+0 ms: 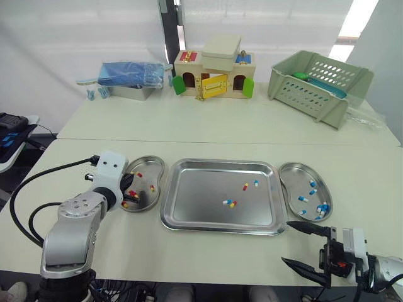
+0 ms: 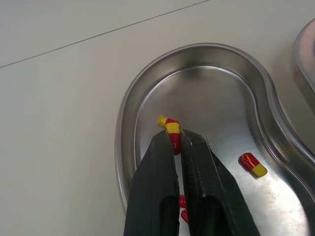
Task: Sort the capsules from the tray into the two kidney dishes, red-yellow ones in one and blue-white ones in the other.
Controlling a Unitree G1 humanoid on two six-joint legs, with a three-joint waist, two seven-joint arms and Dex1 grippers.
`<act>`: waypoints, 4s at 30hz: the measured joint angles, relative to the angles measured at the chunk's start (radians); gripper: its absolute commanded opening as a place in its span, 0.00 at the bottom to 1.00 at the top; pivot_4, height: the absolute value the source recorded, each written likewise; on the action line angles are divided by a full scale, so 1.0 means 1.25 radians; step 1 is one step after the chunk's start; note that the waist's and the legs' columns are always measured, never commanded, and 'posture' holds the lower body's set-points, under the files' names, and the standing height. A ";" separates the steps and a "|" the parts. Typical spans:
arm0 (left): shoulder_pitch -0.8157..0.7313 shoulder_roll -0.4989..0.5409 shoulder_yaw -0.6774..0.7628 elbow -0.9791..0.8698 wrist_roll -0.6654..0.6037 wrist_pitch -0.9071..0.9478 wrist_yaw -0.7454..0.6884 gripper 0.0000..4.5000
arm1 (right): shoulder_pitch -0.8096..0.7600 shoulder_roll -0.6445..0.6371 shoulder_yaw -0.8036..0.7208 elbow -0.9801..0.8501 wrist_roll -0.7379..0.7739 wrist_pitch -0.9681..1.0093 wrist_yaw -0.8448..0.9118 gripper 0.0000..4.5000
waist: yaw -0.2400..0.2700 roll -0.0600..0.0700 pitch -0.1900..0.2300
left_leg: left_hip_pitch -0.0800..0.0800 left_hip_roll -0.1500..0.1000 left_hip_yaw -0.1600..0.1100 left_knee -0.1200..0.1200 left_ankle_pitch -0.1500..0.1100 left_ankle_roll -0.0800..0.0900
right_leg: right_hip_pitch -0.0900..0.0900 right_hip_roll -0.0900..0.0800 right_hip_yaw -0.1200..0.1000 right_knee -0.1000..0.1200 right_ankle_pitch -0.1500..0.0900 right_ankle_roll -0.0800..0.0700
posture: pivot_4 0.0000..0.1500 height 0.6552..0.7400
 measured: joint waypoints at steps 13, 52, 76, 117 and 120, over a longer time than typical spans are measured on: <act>-0.004 0.011 -0.027 0.033 -0.026 0.029 0.015 0.54 | 0.004 0.009 -0.001 -0.012 0.001 0.006 -0.004 1.00 | -0.002 0.000 0.000 | 0.000 0.000 0.000 0.000 0.000 0.000 | 0.000 0.000 0.000 0.000 0.000 0.000 | 1.00 1.00; 0.187 0.353 0.322 0.602 -0.147 -0.683 -0.422 0.99 | -0.193 -0.262 -0.289 0.382 -0.021 0.281 -0.064 1.00 | -0.007 -0.001 0.001 | 0.000 0.001 0.004 -0.002 0.000 0.000 | -0.003 0.000 0.002 0.000 0.000 0.000 | 1.00 1.00; 0.560 0.018 0.237 0.036 -0.389 -0.789 -0.529 0.99 | -0.421 -0.432 -0.114 0.123 0.001 0.566 0.072 1.00 | -0.019 0.000 0.000 | -0.001 0.001 0.005 -0.001 0.000 0.000 | -0.003 0.000 0.003 0.000 0.000 0.000 | 1.00 1.00; 0.685 -0.162 -0.111 0.133 -0.311 -1.290 -0.436 1.00 | -1.101 0.057 0.734 0.069 -0.387 0.893 -0.127 0.46 | -0.010 0.000 0.000 | -0.007 0.000 0.002 -0.001 0.000 0.000 | -0.011 0.000 0.002 0.001 0.000 0.000 | 1.00 1.00; 0.689 -0.155 -0.113 0.130 -0.311 -1.290 -0.427 1.00 | -1.092 0.062 0.745 0.076 -0.401 0.889 -0.126 0.46 | -0.012 0.000 0.000 | -0.007 0.000 0.002 -0.001 0.000 0.000 | -0.011 0.000 0.002 0.001 0.000 0.000 | 1.00 1.00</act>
